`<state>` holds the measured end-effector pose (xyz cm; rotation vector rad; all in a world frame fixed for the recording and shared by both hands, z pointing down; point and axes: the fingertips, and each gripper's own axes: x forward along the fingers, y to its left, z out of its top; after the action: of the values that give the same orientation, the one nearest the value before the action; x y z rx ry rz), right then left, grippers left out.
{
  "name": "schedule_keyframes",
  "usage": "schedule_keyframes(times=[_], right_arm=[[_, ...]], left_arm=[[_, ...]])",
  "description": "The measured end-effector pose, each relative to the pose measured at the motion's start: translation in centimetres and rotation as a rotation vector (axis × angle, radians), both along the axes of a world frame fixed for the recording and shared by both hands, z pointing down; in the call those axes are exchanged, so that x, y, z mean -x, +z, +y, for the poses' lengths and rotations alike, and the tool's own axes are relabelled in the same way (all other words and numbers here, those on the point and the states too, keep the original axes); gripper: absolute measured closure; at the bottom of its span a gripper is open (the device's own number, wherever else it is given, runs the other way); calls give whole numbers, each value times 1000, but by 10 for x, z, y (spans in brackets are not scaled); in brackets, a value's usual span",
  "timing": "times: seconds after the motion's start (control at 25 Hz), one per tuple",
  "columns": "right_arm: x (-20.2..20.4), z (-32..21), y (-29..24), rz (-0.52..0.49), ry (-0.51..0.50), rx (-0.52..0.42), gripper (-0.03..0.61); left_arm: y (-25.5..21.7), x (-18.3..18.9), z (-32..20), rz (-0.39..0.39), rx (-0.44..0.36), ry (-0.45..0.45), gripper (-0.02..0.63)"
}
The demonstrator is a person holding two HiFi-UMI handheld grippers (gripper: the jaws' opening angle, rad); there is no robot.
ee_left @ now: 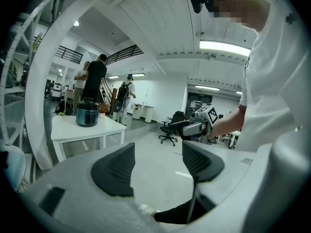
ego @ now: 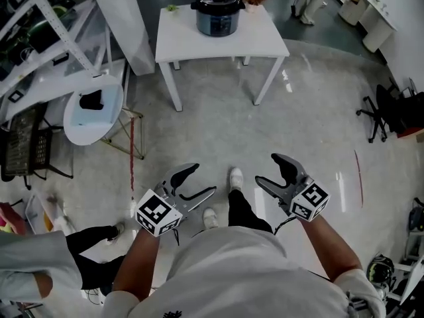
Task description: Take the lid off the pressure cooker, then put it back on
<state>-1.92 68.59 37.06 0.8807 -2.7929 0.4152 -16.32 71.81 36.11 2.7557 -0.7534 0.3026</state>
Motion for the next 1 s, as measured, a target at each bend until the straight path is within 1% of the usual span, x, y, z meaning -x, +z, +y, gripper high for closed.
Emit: schedule_keyframes(times=[0.08,0.16,0.24,0.32,0.4,0.48,0.68,0.88,1.0], right_arm=[[-11,-25,0,12,1,-18,216],[-16,-52,-2,30,-29,-35,219],[-18,-83,-5,57,-73,-54,225],[-24,-117,-10,67,-97,-71,230],[-35,-153,-16,55,-98,-83,250],[-46,-186,-20,43,-101,-90,255],[-66,-261,-18,52,-143,-99,256],[-84,-320,-18,41,-161,-105,262],[-87,-348,-22,35,-177,-110,267]], left_arm=[[-3,2,-22,-16,-16,-11,308],[-7,5,-48,-27,-22,-37,308],[-12,5,-76,-27,-12,-70,309],[-13,0,-106,-34,1,-96,319],[-15,-9,-137,-56,4,-109,325],[-18,-19,-169,-72,1,-119,328],[-27,-43,-248,-74,-17,-168,328],[-28,-73,-308,-76,-23,-176,333],[-29,-80,-337,-76,-23,-168,335]])
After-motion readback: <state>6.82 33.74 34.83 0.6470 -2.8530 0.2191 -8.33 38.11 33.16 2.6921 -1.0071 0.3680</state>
